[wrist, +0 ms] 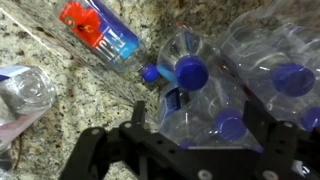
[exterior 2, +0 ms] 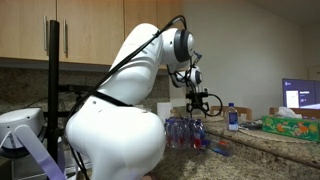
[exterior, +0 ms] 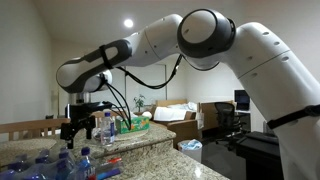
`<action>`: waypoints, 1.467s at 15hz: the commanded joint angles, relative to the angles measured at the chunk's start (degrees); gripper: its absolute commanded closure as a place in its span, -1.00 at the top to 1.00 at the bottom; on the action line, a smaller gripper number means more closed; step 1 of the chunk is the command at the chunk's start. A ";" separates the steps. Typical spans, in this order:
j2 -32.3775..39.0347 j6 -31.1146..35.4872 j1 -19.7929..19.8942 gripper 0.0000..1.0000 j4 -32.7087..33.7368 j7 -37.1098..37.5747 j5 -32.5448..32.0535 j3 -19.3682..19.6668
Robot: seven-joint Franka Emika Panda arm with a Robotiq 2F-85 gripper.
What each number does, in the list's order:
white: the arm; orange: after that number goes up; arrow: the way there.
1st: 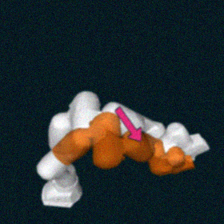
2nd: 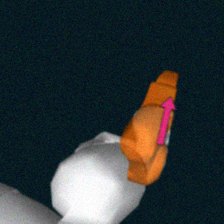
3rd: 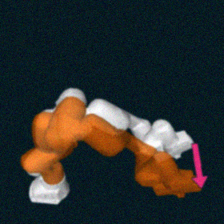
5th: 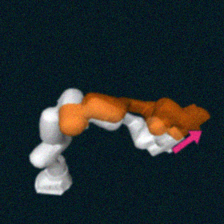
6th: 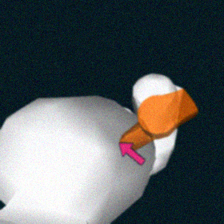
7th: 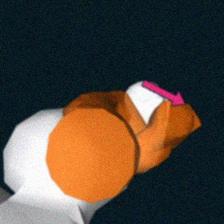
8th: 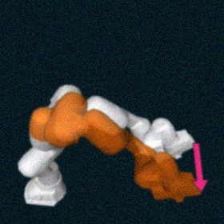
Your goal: Pick up the bottle from the countertop and put it in the packet of bottles of water.
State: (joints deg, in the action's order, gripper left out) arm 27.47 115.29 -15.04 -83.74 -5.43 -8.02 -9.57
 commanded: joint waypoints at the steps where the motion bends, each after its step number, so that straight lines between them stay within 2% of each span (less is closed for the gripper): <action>1: 2.73 -0.47 -1.39 1.00 2.44 3.06 -2.44 1.50; 5: 3.33 -1.71 -0.46 1.00 2.32 2.34 -1.64 2.15; 6: 3.37 -1.94 -0.27 0.90 2.30 2.15 -1.51 2.33; 7: 3.26 -2.11 -0.09 0.46 2.11 1.99 -1.47 2.52; 9: 3.26 -2.68 0.32 0.36 2.11 1.34 -1.06 2.49; 10: 3.22 -2.81 0.47 0.24 1.98 0.99 -0.92 2.36; 19: 2.64 -4.35 0.98 -0.94 1.23 -1.84 0.76 0.65; 20: 2.50 -4.63 0.98 -1.00 1.07 -1.69 0.69 0.69; 21: 2.34 -4.80 1.03 -0.21 0.95 -1.51 0.66 0.76; 22: 2.10 -4.64 1.05 -0.28 0.71 -1.31 0.52 0.86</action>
State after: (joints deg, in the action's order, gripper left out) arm 31.02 111.82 -15.09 -81.82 -4.67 -8.58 -8.20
